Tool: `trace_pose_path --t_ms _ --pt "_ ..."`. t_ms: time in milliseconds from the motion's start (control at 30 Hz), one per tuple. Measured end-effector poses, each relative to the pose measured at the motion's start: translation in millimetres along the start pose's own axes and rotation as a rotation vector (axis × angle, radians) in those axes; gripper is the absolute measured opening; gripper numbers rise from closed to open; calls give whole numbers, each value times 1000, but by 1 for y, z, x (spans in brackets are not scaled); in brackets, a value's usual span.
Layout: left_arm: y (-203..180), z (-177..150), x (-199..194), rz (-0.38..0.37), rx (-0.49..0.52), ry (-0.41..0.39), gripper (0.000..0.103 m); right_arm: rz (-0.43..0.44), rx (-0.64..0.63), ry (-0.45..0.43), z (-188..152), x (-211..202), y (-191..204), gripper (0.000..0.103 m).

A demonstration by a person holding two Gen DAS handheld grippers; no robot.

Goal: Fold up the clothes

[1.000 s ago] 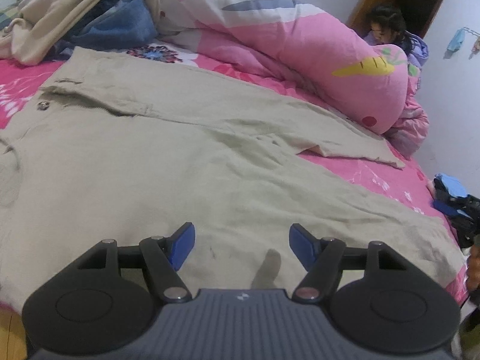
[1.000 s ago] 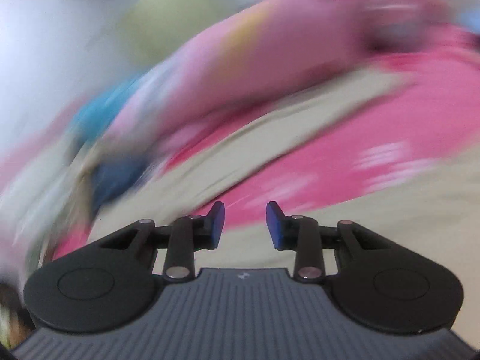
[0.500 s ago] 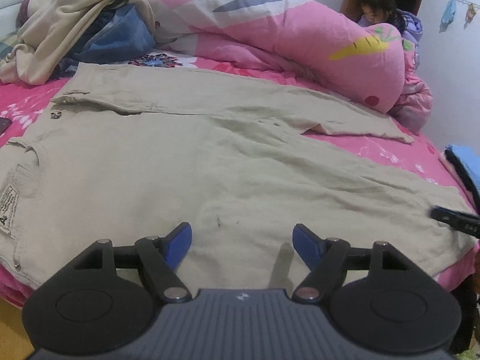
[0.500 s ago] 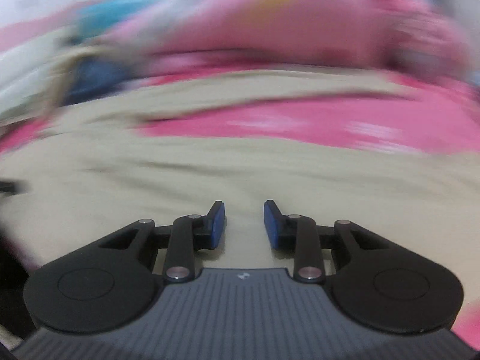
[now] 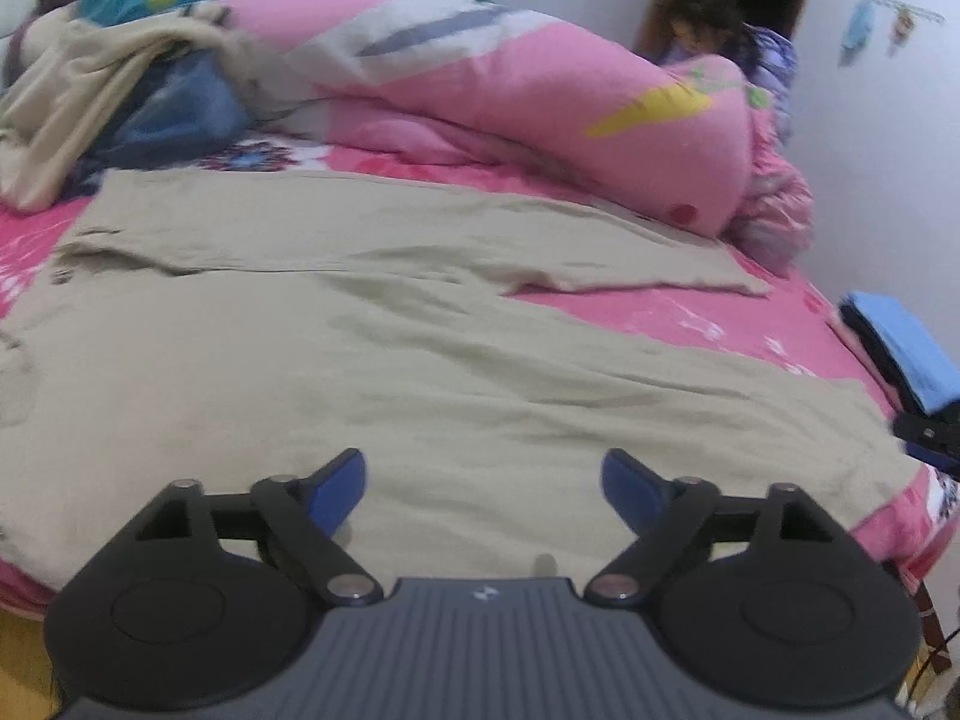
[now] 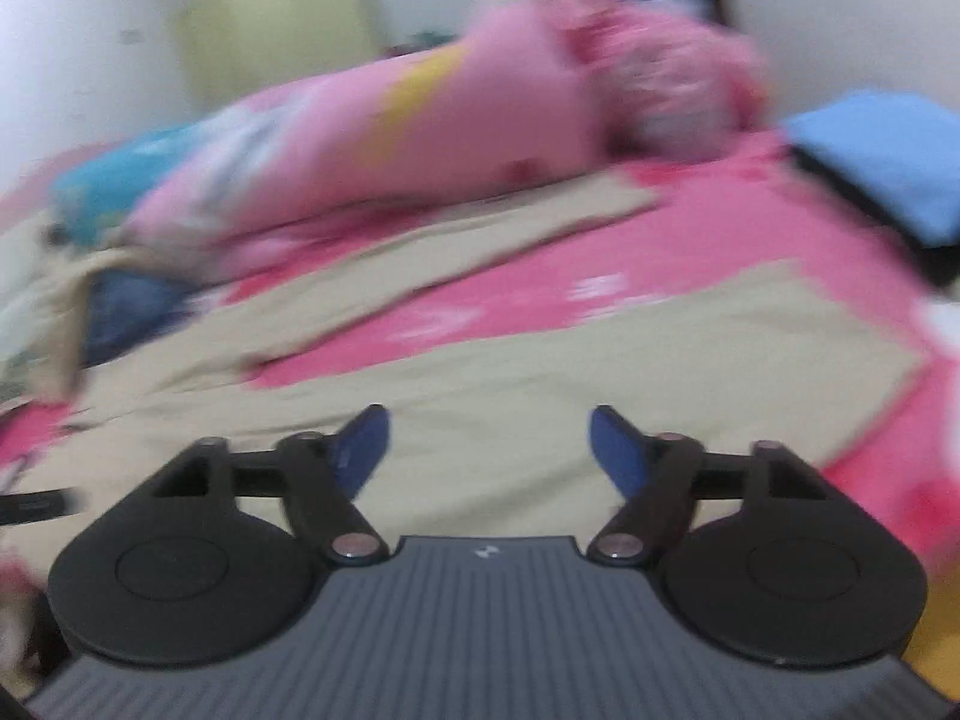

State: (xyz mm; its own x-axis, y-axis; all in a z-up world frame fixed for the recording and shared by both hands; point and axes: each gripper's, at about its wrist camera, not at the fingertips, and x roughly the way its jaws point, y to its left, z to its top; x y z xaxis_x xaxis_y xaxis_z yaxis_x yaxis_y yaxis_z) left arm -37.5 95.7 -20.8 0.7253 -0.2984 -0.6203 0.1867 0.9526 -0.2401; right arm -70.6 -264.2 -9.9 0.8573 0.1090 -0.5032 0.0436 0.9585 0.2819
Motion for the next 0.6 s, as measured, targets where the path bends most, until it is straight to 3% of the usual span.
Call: trace_pose_path --t_ms 133,233,367,433,600 --pt "-28 -1 20 8 -27 58 93 21 -49 84 -8 24 40 79" --pt "-39 -3 28 16 -40 98 95 25 -40 121 -12 26 47 85" --pt "-48 -5 24 36 -4 76 102 -6 -30 145 -18 15 53 90" --pt "-51 -6 20 21 11 68 103 -17 -31 151 -23 8 57 97" --pt "-61 -8 15 31 35 70 103 -19 -56 144 -28 6 69 101"
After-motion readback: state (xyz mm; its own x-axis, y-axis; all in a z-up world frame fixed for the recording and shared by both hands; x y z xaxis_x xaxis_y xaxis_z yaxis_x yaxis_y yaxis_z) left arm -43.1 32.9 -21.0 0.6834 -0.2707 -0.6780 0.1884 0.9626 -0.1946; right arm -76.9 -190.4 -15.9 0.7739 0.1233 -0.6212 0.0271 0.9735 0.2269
